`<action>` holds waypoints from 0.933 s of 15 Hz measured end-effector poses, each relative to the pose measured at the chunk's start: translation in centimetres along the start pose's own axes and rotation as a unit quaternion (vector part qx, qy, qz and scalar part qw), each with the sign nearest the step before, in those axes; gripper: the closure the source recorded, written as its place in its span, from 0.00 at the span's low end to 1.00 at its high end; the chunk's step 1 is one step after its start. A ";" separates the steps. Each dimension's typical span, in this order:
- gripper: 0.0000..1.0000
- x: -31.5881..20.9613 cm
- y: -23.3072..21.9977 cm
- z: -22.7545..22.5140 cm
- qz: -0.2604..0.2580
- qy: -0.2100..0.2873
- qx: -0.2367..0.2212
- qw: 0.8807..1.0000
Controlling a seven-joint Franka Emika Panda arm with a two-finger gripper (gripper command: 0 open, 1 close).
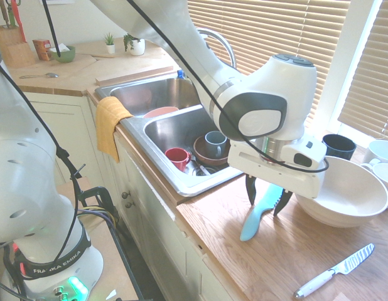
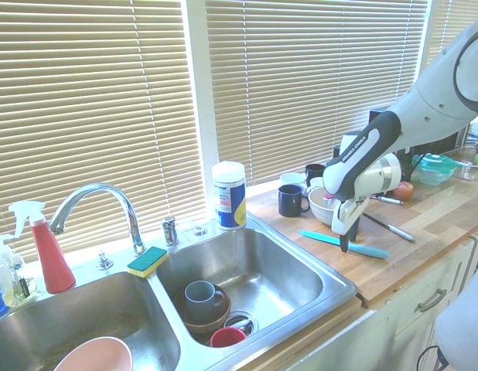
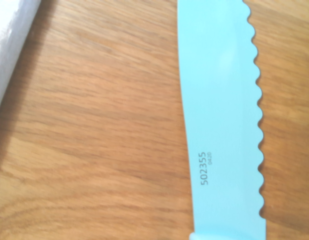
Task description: Put the knife into the sink
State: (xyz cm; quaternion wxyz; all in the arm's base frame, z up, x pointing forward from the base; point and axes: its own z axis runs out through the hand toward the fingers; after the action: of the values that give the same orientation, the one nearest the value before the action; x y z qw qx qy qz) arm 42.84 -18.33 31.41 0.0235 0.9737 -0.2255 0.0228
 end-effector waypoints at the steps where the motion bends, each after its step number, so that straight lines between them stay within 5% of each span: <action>1: 1.00 0.0 0.2 0.0 0.001 0.000 0.000 1.000; 14: 1.00 -0.7 1.1 -0.1 0.008 -0.004 0.002 1.000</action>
State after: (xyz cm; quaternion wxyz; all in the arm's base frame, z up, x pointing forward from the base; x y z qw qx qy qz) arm 41.75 -18.99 31.55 0.0208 0.9721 -0.2331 0.0190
